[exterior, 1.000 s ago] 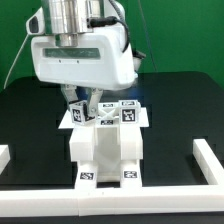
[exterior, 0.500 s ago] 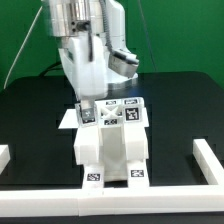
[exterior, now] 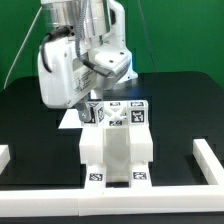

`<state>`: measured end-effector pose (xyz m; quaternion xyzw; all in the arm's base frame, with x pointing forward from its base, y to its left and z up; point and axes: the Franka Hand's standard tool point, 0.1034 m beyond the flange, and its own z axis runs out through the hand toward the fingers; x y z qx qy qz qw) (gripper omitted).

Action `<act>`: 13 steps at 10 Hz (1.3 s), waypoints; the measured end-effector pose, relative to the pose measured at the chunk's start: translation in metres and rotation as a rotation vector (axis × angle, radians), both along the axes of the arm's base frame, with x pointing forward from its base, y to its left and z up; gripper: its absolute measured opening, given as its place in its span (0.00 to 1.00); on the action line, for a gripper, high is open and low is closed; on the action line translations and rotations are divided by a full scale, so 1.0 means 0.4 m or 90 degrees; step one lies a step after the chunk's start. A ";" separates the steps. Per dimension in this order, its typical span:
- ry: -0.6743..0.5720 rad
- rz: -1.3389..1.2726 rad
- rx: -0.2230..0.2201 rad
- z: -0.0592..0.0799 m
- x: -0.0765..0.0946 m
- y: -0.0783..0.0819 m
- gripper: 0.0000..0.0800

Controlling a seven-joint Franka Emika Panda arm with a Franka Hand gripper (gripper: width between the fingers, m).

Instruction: Assemble chair

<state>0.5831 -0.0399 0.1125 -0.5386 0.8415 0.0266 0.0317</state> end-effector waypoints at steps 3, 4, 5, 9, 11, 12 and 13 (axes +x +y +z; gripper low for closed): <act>0.012 -0.142 0.003 -0.001 0.000 0.010 0.36; 0.016 -0.184 0.004 -0.001 0.000 0.019 0.36; 0.017 -0.187 0.001 -0.001 0.000 0.034 0.36; -0.001 -0.001 -0.003 0.005 0.002 0.052 0.57; -0.019 0.216 -0.006 0.009 0.003 0.070 0.75; -0.026 0.301 -0.008 0.008 -0.001 0.085 0.80; -0.039 0.309 -0.017 0.012 -0.001 0.093 0.81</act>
Offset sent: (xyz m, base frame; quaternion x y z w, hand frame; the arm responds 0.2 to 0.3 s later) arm -0.0153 0.0009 -0.0032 -0.0181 0.0562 0.1968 0.9787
